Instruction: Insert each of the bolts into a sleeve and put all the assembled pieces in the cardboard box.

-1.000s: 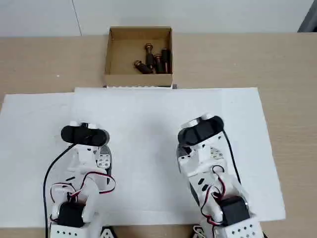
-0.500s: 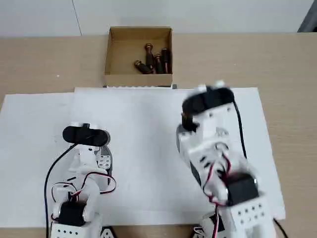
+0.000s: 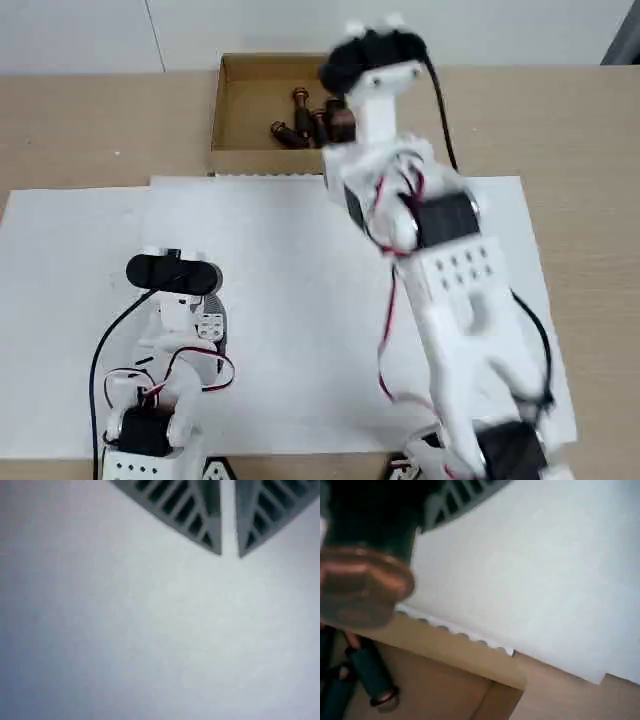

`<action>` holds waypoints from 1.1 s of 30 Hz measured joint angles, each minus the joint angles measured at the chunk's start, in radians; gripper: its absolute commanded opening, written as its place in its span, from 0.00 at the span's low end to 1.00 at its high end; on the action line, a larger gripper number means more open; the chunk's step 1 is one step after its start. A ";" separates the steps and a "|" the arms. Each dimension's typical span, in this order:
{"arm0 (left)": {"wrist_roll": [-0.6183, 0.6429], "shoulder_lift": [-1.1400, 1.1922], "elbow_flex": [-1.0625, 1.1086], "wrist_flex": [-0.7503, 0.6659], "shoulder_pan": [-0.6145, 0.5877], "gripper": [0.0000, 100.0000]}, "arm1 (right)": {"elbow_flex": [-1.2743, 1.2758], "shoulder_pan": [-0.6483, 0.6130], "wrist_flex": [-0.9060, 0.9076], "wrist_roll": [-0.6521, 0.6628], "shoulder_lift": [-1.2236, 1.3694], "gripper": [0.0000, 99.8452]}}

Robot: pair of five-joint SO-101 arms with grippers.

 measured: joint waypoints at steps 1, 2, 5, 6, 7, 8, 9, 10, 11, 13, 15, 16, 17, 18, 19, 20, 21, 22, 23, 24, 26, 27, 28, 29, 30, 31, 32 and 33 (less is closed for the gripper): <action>0.000 0.000 0.000 0.000 0.000 0.01 | -0.044 0.003 -0.018 0.017 0.049 0.00; 0.000 0.000 0.000 0.000 0.000 0.01 | -0.086 0.009 -0.040 0.038 0.095 0.00; 0.000 0.000 0.000 0.000 0.000 0.01 | -0.196 0.017 -0.100 0.117 0.239 0.00; 0.000 0.000 0.000 0.000 0.000 0.01 | -0.224 0.017 -0.121 0.140 0.284 0.00; 0.000 0.000 0.000 0.000 0.000 0.01 | -0.255 0.017 -0.143 0.161 0.327 0.00; 0.000 0.000 0.000 0.000 0.000 0.01 | -0.278 0.015 -0.166 0.178 0.367 0.00; 0.000 0.000 0.000 0.000 0.000 0.01 | -0.301 0.014 -0.190 0.193 0.405 0.00; 0.000 0.000 0.000 0.000 0.000 0.01 | -0.322 0.014 -0.216 0.209 0.443 0.00; 0.000 0.000 0.000 0.000 0.000 0.01 | -0.339 0.012 -0.245 0.222 0.480 0.00; 0.000 0.000 0.000 0.000 0.000 0.01 | -0.361 0.014 -0.313 0.258 0.548 0.00; 0.000 0.000 0.000 0.000 0.000 0.01 | -0.362 0.014 -0.393 0.292 0.612 0.00; 0.000 0.000 0.000 0.000 0.000 0.01 | -0.364 0.015 -0.433 0.305 0.643 0.00; 0.000 0.000 0.000 0.000 0.000 0.01 | -0.364 0.015 -0.473 0.318 0.675 0.00; 0.000 0.000 0.000 0.000 0.000 0.01 | -0.364 0.012 -0.514 0.328 0.704 0.00; 0.000 0.000 0.000 0.000 0.000 0.01 | -0.364 0.008 -0.557 0.344 0.735 0.00; 0.000 0.000 0.000 0.000 0.000 0.01 | -0.364 0.003 -0.594 0.362 0.763 0.00; 0.000 0.000 0.000 0.000 0.000 0.01 | -0.364 -0.005 -0.632 0.379 0.790 0.00; 0.000 0.000 0.000 0.000 0.000 0.01 | -0.364 -0.014 -0.671 0.397 0.819 0.00; 0.000 0.000 0.000 0.000 0.000 0.01 | -0.364 -0.023 -0.709 0.411 0.848 0.00; 0.000 0.000 0.000 0.000 0.000 0.01 | -0.364 -0.032 -0.747 0.422 0.881 0.00; 0.000 0.000 0.000 0.000 0.000 0.01 | -0.364 -0.041 -0.812 0.436 0.931 0.00; 0.000 0.000 0.000 0.000 0.000 0.01 | -0.364 -0.043 -0.832 0.442 0.948 0.01; 0.000 0.000 0.000 0.000 0.000 0.01 | -0.364 -0.044 -0.844 0.445 0.964 0.01; 0.000 0.000 0.000 0.000 0.000 0.01 | -0.364 -0.044 -0.850 0.446 0.971 0.03; 0.000 0.000 0.000 0.000 0.000 0.01 | -0.364 -0.044 -0.856 0.446 0.977 0.06; 0.000 0.000 0.000 0.000 0.000 0.01 | -0.364 -0.044 -0.861 0.446 0.982 0.09; 0.000 0.000 0.000 0.000 0.000 0.01 | -0.364 -0.044 -0.861 0.446 0.987 0.13; 0.000 0.000 0.000 0.000 0.000 0.01 | -0.364 -0.044 -0.861 0.446 0.991 0.15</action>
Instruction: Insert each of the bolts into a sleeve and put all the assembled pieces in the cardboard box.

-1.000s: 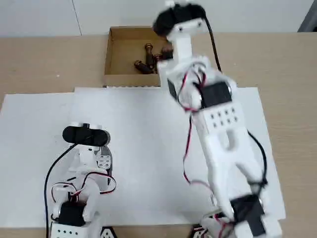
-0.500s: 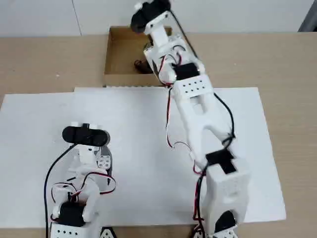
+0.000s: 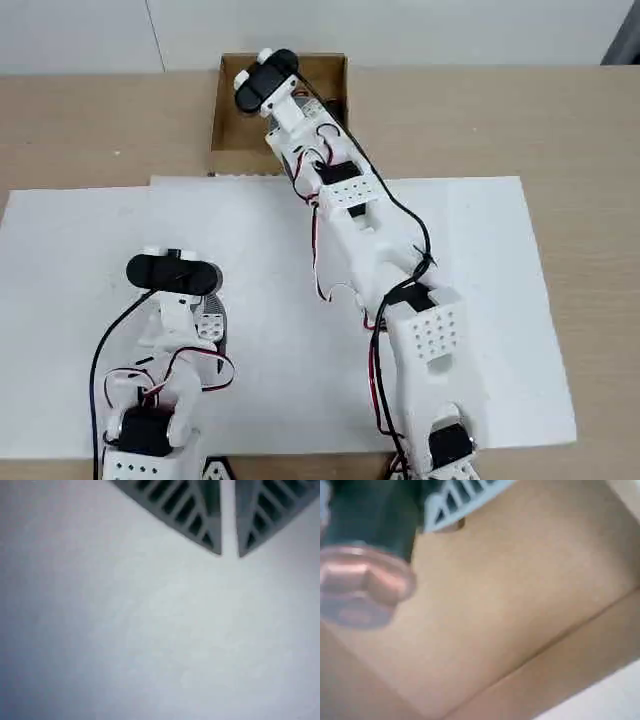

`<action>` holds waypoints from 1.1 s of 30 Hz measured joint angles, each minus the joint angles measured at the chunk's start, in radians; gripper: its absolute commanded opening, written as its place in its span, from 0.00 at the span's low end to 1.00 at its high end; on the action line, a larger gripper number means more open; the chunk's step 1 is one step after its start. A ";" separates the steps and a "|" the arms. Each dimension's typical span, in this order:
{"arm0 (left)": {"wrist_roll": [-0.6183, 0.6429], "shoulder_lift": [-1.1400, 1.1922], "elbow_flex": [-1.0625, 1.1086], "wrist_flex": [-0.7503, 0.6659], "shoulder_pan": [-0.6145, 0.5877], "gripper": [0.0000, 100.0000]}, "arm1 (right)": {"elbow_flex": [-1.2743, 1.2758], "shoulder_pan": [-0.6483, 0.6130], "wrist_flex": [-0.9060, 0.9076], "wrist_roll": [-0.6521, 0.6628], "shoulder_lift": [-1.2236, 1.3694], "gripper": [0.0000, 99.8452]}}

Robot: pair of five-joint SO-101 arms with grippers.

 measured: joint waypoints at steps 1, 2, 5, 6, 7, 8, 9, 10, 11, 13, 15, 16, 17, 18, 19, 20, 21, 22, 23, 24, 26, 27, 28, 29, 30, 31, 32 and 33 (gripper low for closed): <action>0.000 0.000 0.000 0.000 0.000 0.01 | 0.000 0.000 0.000 0.000 0.005 0.18; 0.000 0.000 0.000 0.000 0.000 0.01 | 0.000 0.000 0.000 0.000 0.005 0.18; 0.000 0.000 0.000 0.000 0.000 0.01 | -0.014 0.000 -0.006 0.002 0.002 0.17; 0.000 0.000 0.000 0.000 0.000 0.01 | -0.020 0.000 -0.011 0.002 0.002 0.16; 0.000 0.000 0.000 0.000 0.000 0.01 | -0.025 0.000 -0.011 0.002 0.002 0.16; 0.000 0.000 0.000 0.000 0.000 0.01 | -0.025 0.000 -0.011 0.002 0.002 0.15; 0.000 0.000 0.000 0.000 0.000 0.01 | -0.025 0.000 -0.011 0.002 0.002 0.14; 0.000 0.000 0.000 0.000 0.000 0.01 | -0.025 0.000 -0.011 0.002 0.002 0.13; 0.000 0.000 0.000 0.000 0.000 0.01 | -0.025 0.000 -0.011 0.002 0.002 0.12; 0.000 0.000 0.000 0.000 0.000 0.01 | -0.025 0.000 -0.011 0.002 0.002 0.10; 0.000 0.000 0.000 0.000 0.000 0.01 | -0.025 0.000 -0.006 0.002 0.002 0.06; 0.000 0.000 0.000 0.000 0.000 0.01 | -0.025 0.000 0.005 0.002 -0.006 0.03; 0.000 0.000 0.000 0.000 0.000 0.01 | -0.025 0.000 0.021 0.002 -0.017 0.00; 0.000 0.000 0.000 0.000 0.000 0.01 | -0.025 0.000 0.041 0.002 -0.029 0.00; 0.000 0.000 0.000 0.000 0.000 0.01 | -0.025 0.000 0.061 0.002 -0.046 0.01; 0.000 0.000 0.000 0.000 0.000 0.01 | -0.025 0.000 0.081 0.002 -0.061 0.00; 0.000 0.000 0.000 0.000 0.000 0.01 | -0.025 0.000 0.100 0.002 -0.080 0.00; 0.000 0.000 0.000 0.000 0.000 0.01 | -0.025 0.000 0.120 0.002 -0.095 0.00; 0.000 0.000 0.000 0.000 0.000 0.01 | -0.025 0.000 0.141 0.002 -0.110 0.00; 0.000 0.000 0.000 0.000 0.000 0.01 | -0.025 0.000 0.167 0.002 -0.127 0.00; 0.000 0.000 0.000 0.000 0.000 0.01 | -0.025 0.000 0.219 0.002 -0.167 0.00; 0.000 0.000 0.000 0.000 0.000 0.01 | -0.025 0.000 0.249 0.002 -0.190 0.00; 0.000 0.000 0.000 0.000 0.000 0.01 | -0.025 0.000 0.279 0.002 -0.213 0.00; 0.000 0.000 0.000 0.000 0.000 0.01 | -0.025 0.000 0.313 0.002 -0.241 0.00; 0.000 0.000 0.000 0.000 0.000 0.01 | -0.025 0.000 0.353 0.002 -0.269 0.00; 0.000 0.000 0.000 0.000 0.000 0.01 | -0.025 0.000 0.391 0.002 -0.296 0.00; 0.000 0.000 0.000 0.000 0.000 0.01 | -0.025 0.000 0.430 0.002 -0.325 0.00; 0.000 0.000 0.000 0.000 0.000 0.01 | -0.025 0.000 0.471 0.002 -0.356 0.00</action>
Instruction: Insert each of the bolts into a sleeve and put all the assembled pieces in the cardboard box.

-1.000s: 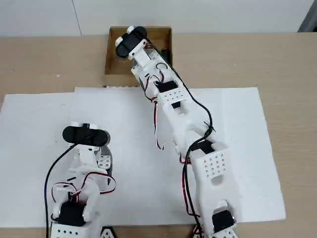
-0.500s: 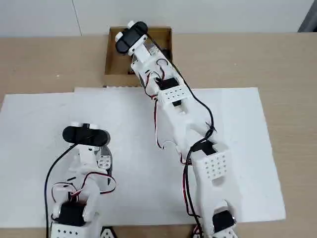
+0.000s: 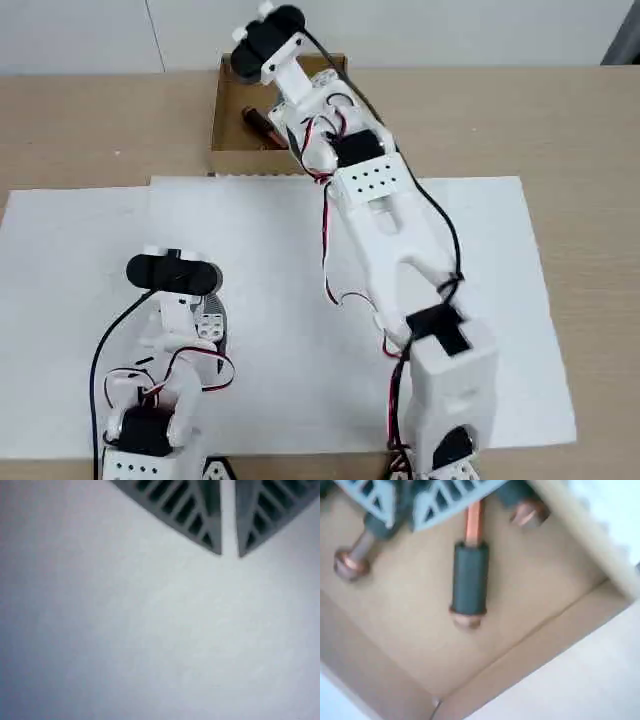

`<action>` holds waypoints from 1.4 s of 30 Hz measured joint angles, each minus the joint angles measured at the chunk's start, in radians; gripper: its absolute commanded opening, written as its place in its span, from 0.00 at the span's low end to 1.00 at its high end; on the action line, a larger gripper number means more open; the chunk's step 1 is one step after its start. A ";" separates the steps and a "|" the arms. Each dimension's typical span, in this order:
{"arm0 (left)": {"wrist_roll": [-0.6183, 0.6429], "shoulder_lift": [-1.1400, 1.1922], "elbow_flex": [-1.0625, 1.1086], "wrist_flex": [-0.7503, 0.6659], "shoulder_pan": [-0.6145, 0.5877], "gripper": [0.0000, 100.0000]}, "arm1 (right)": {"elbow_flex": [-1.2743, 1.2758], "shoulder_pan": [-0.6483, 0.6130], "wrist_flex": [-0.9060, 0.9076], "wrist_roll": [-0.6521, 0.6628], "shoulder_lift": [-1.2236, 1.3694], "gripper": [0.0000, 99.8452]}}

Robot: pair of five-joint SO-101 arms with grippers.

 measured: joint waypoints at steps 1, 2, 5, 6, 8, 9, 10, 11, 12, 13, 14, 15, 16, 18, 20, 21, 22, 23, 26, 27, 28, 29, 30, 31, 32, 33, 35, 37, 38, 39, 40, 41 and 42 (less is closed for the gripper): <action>0.000 0.000 0.000 0.000 0.000 0.01 | 0.000 0.000 0.043 -0.002 -0.031 0.00; 0.000 0.000 0.000 0.000 0.000 0.01 | 0.000 0.000 0.086 -0.011 -0.063 0.00; 0.000 0.000 0.000 0.000 0.000 0.01 | 0.000 0.000 0.210 -0.051 -0.167 0.00; 0.000 0.000 0.000 0.000 0.000 0.01 | 0.000 0.000 0.250 -0.064 -0.199 0.00; 0.000 0.000 0.000 0.000 0.000 0.01 | -0.002 0.000 0.339 -0.094 -0.264 0.00; 0.000 0.000 0.000 0.000 0.000 0.01 | -0.002 0.000 0.379 -0.107 -0.293 0.00; 0.000 0.000 0.000 0.000 0.000 0.01 | -0.002 0.000 0.417 -0.124 -0.322 0.00; 0.000 0.000 0.000 0.000 0.000 0.01 | -0.002 0.002 0.456 -0.143 -0.348 0.00; 0.000 0.000 0.000 0.000 0.000 0.01 | -0.002 0.008 0.491 -0.160 -0.376 0.00; 0.000 0.000 0.000 0.000 0.000 0.01 | -0.002 0.015 0.522 -0.176 -0.402 0.00; 0.000 0.000 0.000 0.000 0.000 0.01 | -0.002 0.025 0.551 -0.192 -0.425 0.00; 0.000 0.000 0.000 0.000 0.000 0.01 | -0.002 0.037 0.580 -0.207 -0.450 0.00; 0.000 0.000 0.000 0.000 0.000 0.01 | -0.002 0.051 0.608 -0.221 -0.470 0.00; 0.000 0.000 0.000 0.000 0.000 0.01 | -0.002 0.080 0.667 -0.239 -0.512 0.00; 0.000 0.000 0.000 0.000 0.000 0.01 | -0.002 0.115 0.727 -0.259 -0.551 0.00; 0.000 0.000 0.000 0.000 0.000 0.01 | -0.002 0.133 0.760 -0.270 -0.569 0.00; 0.000 0.000 0.000 0.000 0.000 0.01 | -0.002 0.143 0.790 -0.284 -0.586 0.00; 0.000 0.000 0.000 0.000 0.000 0.01 | -0.002 0.147 0.822 -0.296 -0.608 0.00; 0.000 0.000 0.000 0.000 0.000 0.01 | -0.002 0.147 0.916 -0.330 -0.664 0.00; 0.000 0.000 0.000 0.000 0.000 0.01 | -0.003 0.147 0.936 -0.345 -0.683 0.00; 0.000 0.000 0.000 0.000 0.000 0.01 | -0.003 0.153 0.951 -0.361 -0.700 0.00; 0.000 0.000 0.000 0.000 0.000 0.01 | -0.003 0.163 0.961 -0.371 -0.718 0.00; 0.000 0.000 0.000 0.000 0.000 0.01 | -0.003 0.173 0.967 -0.381 -0.732 0.00; 0.000 0.000 0.000 0.000 0.000 0.01 | -0.003 0.183 0.970 -0.387 -0.750 0.00; 0.000 0.000 0.000 0.000 0.000 0.01 | 0.006 0.184 0.971 -0.390 -0.769 0.00; 0.000 0.000 0.000 0.000 0.000 0.01 | 0.031 0.187 0.971 -0.391 -0.795 0.00; 0.000 0.000 0.000 0.000 0.000 0.01 | 0.107 0.184 0.971 -0.394 -0.867 0.00; 0.000 0.000 0.000 0.000 0.000 0.01 | 0.216 0.183 0.968 -0.397 -0.956 0.00; 0.000 0.000 0.000 0.000 0.000 0.01 | 0.285 0.183 0.959 -0.397 -1.007 0.00; 0.000 0.000 0.000 0.000 0.000 0.01 | 0.358 0.189 0.942 -0.397 -1.059 0.00; 0.000 0.000 0.000 0.000 0.000 0.01 | 0.436 0.199 0.914 -0.397 -1.108 0.00; 0.000 0.000 0.000 0.000 0.000 0.01 | 0.516 0.212 0.882 -0.397 -1.157 0.00; 0.000 0.000 0.000 0.000 0.000 0.01 | 0.603 0.232 0.842 -0.397 -1.211 0.00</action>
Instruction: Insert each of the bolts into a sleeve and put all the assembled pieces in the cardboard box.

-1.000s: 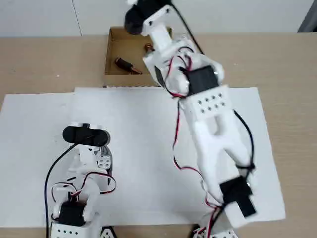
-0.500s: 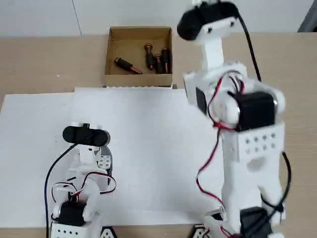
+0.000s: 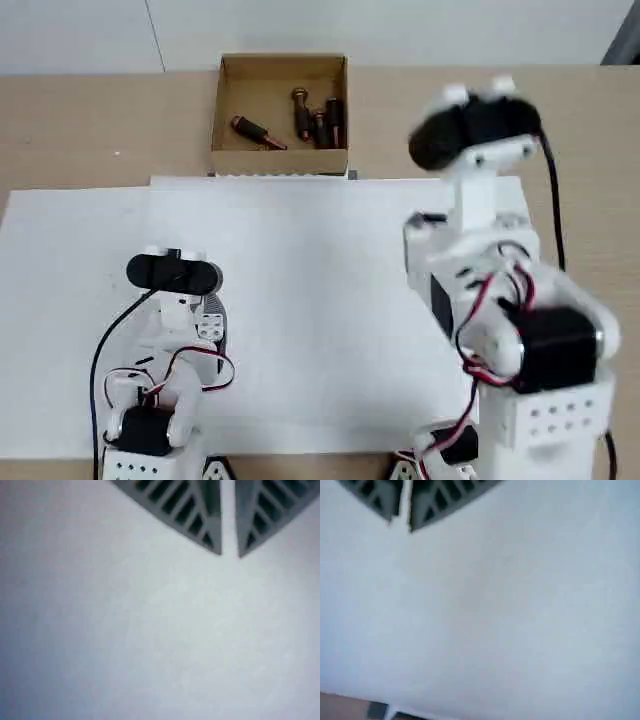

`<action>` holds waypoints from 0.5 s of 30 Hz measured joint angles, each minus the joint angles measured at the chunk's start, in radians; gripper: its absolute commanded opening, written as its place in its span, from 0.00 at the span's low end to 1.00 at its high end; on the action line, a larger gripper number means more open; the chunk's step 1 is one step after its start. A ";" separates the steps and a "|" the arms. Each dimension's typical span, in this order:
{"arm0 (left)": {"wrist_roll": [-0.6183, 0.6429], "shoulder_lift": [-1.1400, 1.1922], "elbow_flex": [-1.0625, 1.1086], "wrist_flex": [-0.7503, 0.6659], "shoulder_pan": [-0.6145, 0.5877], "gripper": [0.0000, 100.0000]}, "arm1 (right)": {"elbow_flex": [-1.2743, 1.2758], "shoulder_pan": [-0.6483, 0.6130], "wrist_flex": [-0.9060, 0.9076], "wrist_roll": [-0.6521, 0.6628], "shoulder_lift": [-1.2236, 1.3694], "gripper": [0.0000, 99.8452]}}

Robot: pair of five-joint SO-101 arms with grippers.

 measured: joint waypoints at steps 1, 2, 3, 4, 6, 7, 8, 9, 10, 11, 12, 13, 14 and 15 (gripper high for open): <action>0.000 0.000 0.000 0.000 0.000 0.01 | 0.089 0.018 -0.040 0.000 -0.054 0.00; 0.000 0.000 0.000 0.000 0.000 0.01 | 0.183 0.031 -0.078 0.000 -0.107 0.00; 0.000 0.000 0.000 0.000 0.000 0.01 | 0.272 0.038 -0.112 -0.002 -0.161 0.00; 0.000 0.000 0.000 0.000 0.000 0.01 | 0.361 0.043 -0.138 -0.002 -0.213 0.00; 0.000 0.000 0.000 0.000 0.000 0.01 | 0.532 0.052 -0.192 -0.002 -0.318 0.00; 0.000 0.000 0.000 0.000 0.000 0.01 | 0.609 0.057 -0.218 -0.002 -0.370 0.00; 0.000 0.000 0.000 0.000 0.000 0.01 | 0.678 0.060 -0.242 -0.002 -0.422 0.00; 0.000 0.000 0.000 0.000 0.000 0.01 | 0.746 0.060 -0.264 -0.002 -0.474 0.00; 0.000 0.000 0.000 0.000 0.000 0.01 | 0.801 0.058 -0.282 -0.002 -0.520 0.00; 0.000 0.000 0.000 0.000 0.000 0.01 | 0.856 0.057 -0.298 -0.002 -0.563 0.00; 0.000 0.000 0.000 0.000 0.000 0.01 | 0.910 0.057 -0.308 -0.002 -0.606 0.00; 0.000 0.000 0.000 0.000 0.000 0.01 | 0.956 0.055 -0.315 -0.002 -0.643 0.00; 0.000 0.000 0.000 0.000 0.000 0.01 | 1.002 0.057 -0.318 -0.002 -0.684 0.00; 0.000 0.000 0.000 0.000 0.000 0.01 | 1.046 0.058 -0.321 -0.002 -0.721 0.00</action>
